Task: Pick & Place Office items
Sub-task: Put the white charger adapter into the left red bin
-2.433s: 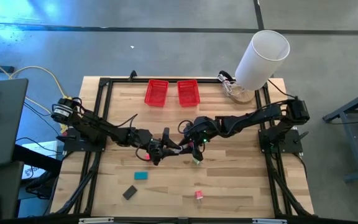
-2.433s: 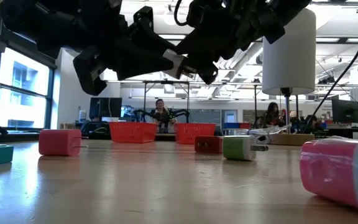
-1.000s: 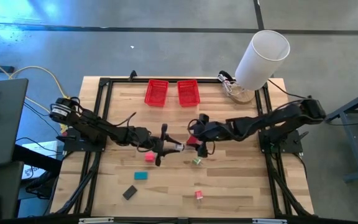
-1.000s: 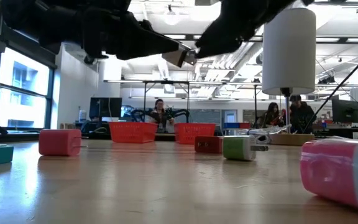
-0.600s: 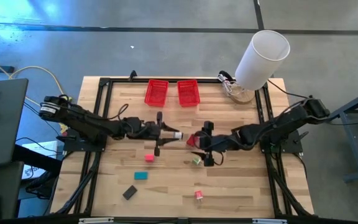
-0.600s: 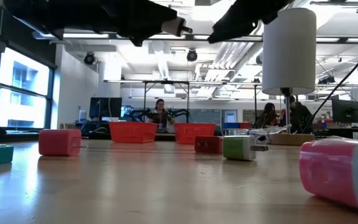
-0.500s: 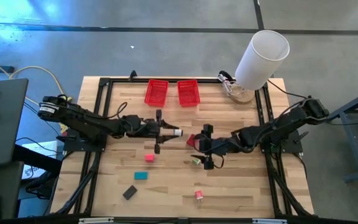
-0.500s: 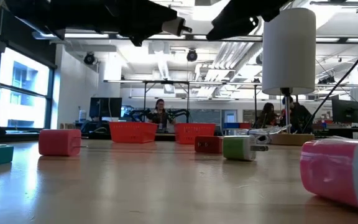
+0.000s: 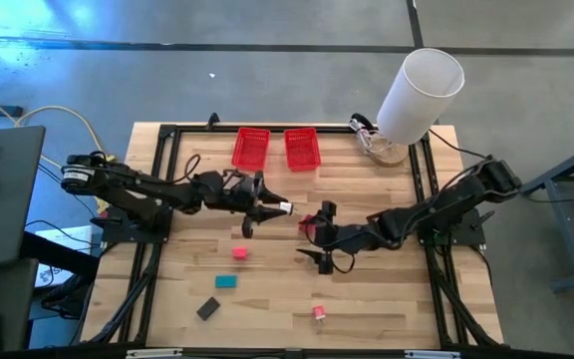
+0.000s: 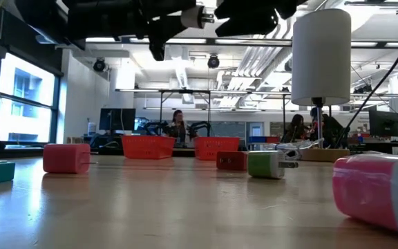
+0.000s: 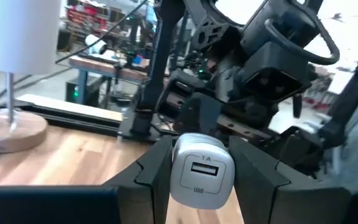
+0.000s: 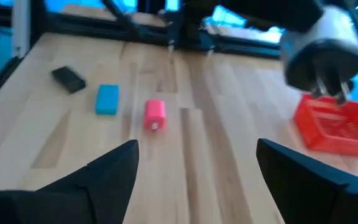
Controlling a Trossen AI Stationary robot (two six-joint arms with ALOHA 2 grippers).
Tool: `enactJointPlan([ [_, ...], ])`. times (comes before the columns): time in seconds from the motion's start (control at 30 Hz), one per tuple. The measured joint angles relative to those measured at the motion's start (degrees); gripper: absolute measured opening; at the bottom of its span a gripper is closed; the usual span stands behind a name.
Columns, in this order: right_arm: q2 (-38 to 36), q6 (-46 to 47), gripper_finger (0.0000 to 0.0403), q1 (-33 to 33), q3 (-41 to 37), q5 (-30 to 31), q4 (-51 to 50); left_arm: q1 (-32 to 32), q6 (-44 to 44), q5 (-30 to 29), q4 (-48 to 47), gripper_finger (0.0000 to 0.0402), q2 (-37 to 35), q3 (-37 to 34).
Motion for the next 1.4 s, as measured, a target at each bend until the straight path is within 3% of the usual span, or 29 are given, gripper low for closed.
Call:
enactJointPlan([
  [0.33, 0.1, 4.7, 0.0313, -0.1, 0.0, 13.3, 0.3, 1.2, -1.5, 0.4, 1.0, 0.0128, 0.0, 0.0],
  [0.53, 0.1, 4.6, 0.0313, -0.1, 0.0, 14.0, 2.6, 1.2, -1.5, -0.4, 1.1, 0.0128, 0.0, 0.0],
  [0.87, 0.1, -0.4, 0.0313, -3.4, 0.0, 13.2, 9.1, 1.1, -1.6, -0.5, 1.1, 0.0128, 0.0, 0.0],
  [1.13, 0.1, -0.4, 0.0313, -8.5, 0.0, 1.1, 12.8, 1.1, -1.4, -0.5, 1.1, 0.0128, 0.0, 0.0],
  [1.4, 0.1, -1.4, 0.0304, -9.5, 0.0, -0.4, 13.7, 1.1, -0.4, -0.9, 1.1, 0.0128, 0.0, 0.0],
])
